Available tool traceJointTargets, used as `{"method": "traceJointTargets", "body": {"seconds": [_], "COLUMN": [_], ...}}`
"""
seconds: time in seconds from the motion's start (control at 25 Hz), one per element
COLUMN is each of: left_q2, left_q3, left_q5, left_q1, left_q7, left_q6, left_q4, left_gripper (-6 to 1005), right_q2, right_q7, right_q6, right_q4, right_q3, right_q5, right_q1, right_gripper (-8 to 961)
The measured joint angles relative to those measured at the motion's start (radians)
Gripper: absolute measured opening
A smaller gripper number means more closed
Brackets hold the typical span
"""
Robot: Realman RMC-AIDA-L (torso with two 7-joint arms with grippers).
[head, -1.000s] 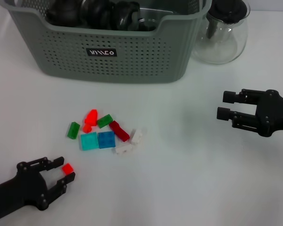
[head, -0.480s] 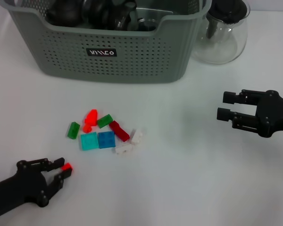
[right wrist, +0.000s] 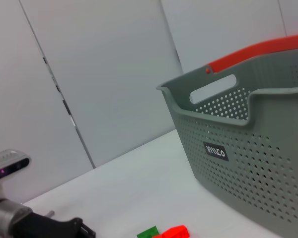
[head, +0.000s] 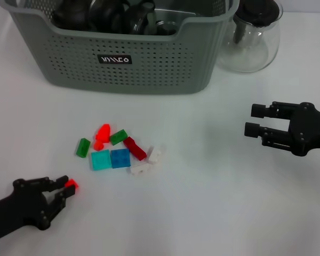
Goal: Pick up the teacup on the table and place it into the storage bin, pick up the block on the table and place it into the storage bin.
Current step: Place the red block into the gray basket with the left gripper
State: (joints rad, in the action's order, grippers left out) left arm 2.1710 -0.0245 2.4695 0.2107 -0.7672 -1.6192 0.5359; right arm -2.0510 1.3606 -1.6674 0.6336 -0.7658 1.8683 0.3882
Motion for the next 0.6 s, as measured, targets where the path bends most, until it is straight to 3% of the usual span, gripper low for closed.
{"method": "traceJointTargets", "body": {"seconds": [0.12,0.16,0.36,0.6], "left_q2": [-0.006,-0.011,-0.038,-0.053], "left_q3": [-0.046,-0.102,-0.245,-0.253], "left_q5": [-0.004,-0.007,-0.076,-0.287], "left_q1": [-0.001,0.004,0.057,0.215], "left_q7": [-0.012,-0.015,-0.111,-0.390], "left_q6": [-0.104,-0.193,-0.393,-0.379], "left_q4": [0.025,0.036,0.032,0.003], "left_gripper": [187,187,187,186], "right_q2": [0.000,0.001,0.001,-0.001], "right_q7": [0.000,0.000,-0.002,-0.008], "right_q6": [0.000,0.000,0.000,0.006], "right_q4": [0.000,0.000,0.000,0.000], "right_q3": [0.000,0.001,0.001,-0.002], "right_q5": [0.000,0.000,0.000,0.000], "right_q1": [0.000,0.000,0.000,0.001], "right_gripper": [584,584,584,584]}}
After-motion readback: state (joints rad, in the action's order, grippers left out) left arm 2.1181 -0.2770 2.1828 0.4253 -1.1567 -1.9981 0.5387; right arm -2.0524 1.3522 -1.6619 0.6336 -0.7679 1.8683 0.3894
